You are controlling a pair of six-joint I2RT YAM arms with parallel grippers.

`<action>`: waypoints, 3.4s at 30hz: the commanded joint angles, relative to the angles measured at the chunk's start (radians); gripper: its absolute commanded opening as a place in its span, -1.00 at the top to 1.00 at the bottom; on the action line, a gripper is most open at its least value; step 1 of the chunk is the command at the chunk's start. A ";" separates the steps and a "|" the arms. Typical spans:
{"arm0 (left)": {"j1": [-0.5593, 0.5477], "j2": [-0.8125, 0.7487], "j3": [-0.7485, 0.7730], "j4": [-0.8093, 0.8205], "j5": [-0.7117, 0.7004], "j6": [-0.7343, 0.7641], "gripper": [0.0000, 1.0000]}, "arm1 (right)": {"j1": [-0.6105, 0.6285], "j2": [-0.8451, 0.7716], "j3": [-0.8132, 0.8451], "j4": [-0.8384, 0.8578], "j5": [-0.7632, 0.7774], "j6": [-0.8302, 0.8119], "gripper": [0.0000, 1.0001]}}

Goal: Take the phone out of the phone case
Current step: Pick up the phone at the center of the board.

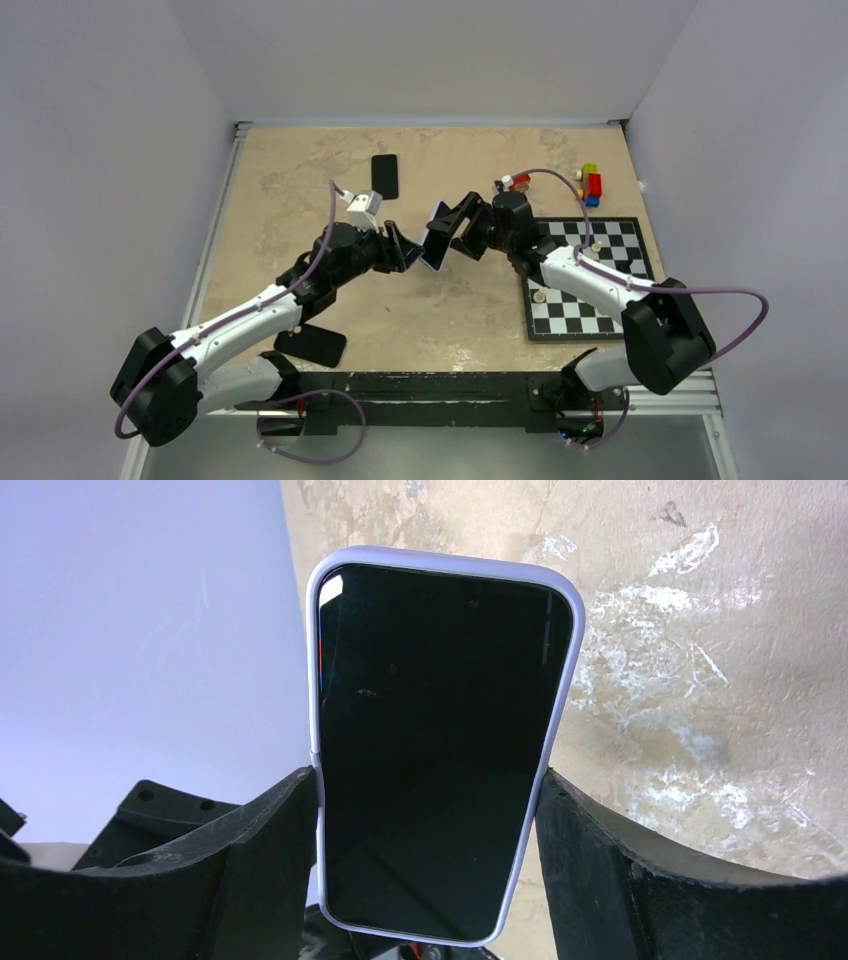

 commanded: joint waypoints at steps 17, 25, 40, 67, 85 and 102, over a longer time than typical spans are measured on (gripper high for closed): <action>-0.036 0.182 0.152 0.047 0.013 -0.052 0.96 | 0.046 -0.080 0.097 0.006 0.027 0.027 1.00; 0.027 0.129 0.135 0.105 0.172 -0.118 1.00 | -0.009 -0.095 0.167 -0.006 -0.223 -0.380 -0.65; 0.184 0.059 0.052 0.454 0.707 -0.354 1.00 | -0.318 -0.085 0.220 -0.153 -0.847 -0.743 -0.74; 0.182 0.115 -0.025 0.752 0.682 -0.458 1.00 | -0.254 -0.039 0.062 0.704 -0.938 0.006 0.23; 0.181 0.079 -0.039 0.747 0.671 -0.438 1.00 | -0.203 0.027 0.055 0.941 -0.880 0.170 1.00; 0.183 -0.232 0.200 -0.363 0.432 0.223 -0.19 | -0.270 -0.049 0.117 0.731 -0.949 0.015 1.00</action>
